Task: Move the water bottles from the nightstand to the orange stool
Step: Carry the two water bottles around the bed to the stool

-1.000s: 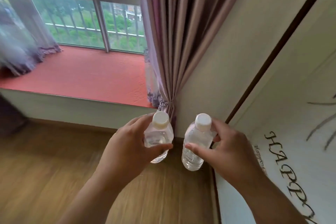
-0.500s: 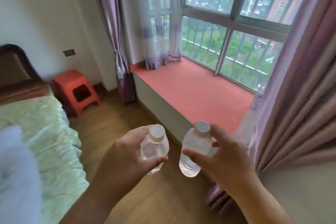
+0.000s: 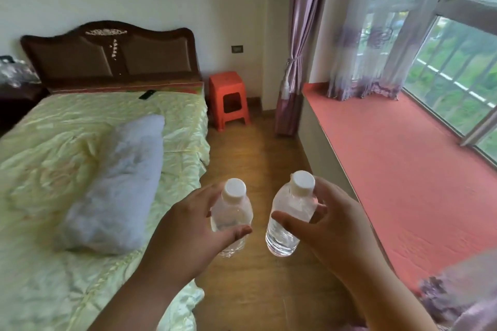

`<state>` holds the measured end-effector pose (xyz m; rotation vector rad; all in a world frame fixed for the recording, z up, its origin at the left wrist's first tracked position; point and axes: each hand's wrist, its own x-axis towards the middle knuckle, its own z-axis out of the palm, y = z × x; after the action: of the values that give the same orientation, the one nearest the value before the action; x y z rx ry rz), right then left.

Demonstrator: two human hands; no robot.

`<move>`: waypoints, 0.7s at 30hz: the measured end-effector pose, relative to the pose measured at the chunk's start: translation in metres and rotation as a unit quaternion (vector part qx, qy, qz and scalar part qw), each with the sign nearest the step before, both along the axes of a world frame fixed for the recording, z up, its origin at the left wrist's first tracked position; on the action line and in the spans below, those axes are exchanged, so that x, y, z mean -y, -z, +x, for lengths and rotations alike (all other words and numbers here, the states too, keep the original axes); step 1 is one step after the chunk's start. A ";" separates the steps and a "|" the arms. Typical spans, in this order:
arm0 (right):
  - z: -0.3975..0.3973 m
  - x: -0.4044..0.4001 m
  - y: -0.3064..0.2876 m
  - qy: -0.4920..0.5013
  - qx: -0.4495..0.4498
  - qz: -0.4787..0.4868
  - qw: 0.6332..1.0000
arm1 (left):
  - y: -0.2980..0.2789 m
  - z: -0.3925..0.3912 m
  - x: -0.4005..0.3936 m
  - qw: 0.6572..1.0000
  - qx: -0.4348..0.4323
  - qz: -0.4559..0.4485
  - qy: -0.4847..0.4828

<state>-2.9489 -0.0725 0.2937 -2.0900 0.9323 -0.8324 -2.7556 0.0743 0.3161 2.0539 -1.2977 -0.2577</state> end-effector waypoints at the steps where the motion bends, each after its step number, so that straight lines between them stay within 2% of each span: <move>1: -0.001 0.003 -0.001 -0.004 -0.002 -0.004 1.000 | 0.001 -0.002 0.002 1.000 0.004 0.003 -0.005; 6: -0.014 0.023 -0.001 0.005 0.001 0.015 1.000 | 0.005 -0.014 0.029 1.000 0.009 0.014 0.003; 15: -0.056 0.069 0.008 0.102 -0.061 0.016 0.993 | 0.028 -0.029 0.113 0.994 -0.036 0.023 0.097; 21: -0.039 0.106 0.002 0.140 -0.069 0.011 0.988 | 0.031 -0.003 0.174 0.988 -0.042 0.015 0.146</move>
<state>-2.9876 -0.1784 0.2918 -2.0453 1.3261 -0.8192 -2.7587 -0.0995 0.2854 1.8524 -1.5476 -0.4922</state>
